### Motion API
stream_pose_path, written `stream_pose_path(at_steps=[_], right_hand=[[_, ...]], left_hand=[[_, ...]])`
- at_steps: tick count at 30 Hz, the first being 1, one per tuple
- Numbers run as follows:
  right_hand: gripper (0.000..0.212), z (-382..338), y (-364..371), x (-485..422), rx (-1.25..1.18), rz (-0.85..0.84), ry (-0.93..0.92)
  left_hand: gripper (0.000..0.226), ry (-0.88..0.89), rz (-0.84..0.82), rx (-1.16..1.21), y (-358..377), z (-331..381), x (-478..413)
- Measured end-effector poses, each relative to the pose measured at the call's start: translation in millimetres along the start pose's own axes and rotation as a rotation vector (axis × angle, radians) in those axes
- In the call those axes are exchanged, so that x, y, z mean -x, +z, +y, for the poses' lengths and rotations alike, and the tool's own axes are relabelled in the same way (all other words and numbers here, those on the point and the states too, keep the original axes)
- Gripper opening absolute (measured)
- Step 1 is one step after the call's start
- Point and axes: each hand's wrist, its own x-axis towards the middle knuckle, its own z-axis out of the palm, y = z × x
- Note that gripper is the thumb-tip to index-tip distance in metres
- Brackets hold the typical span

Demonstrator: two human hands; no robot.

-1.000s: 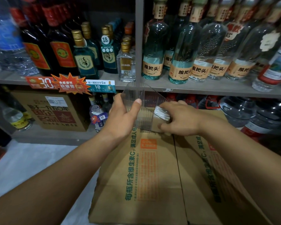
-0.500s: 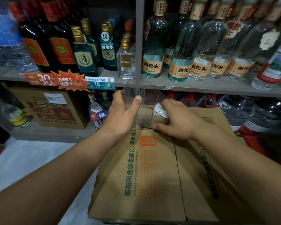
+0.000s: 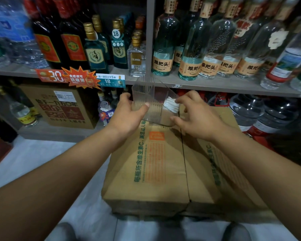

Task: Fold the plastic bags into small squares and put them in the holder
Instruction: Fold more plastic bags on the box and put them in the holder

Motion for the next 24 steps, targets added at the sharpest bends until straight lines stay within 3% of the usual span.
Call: stream_pose_path(at_steps=[3, 7, 11, 14, 17, 24], right_hand=[[0.035, -16, -17, 31, -0.004, 0.018, -0.032], [0.009, -48, -29, 99, -0.164, -0.068, -0.027], [0.009, -81, -10, 176, -0.318, -0.254, -0.097], [0.012, -90, 39, 226, -0.272, -0.427, -0.173], [0.011, -80, 106, 267, -0.216, -0.635, -0.154], [0.023, -45, 241, 327, -0.159, -0.924, 0.098]], left_hand=[[0.049, 0.020, 0.012, -0.135, -9, -2, 38], [0.009, 0.081, -0.022, -0.271, -24, -20, 99], [0.019, 0.140, -0.131, -0.267, -29, -44, 175], [0.014, 0.143, -0.246, -0.268, -19, -76, 232], [0.018, 0.001, -0.379, -0.382, 0, -130, 264], [0.033, -0.656, -0.566, -0.550, 48, -271, 313]])
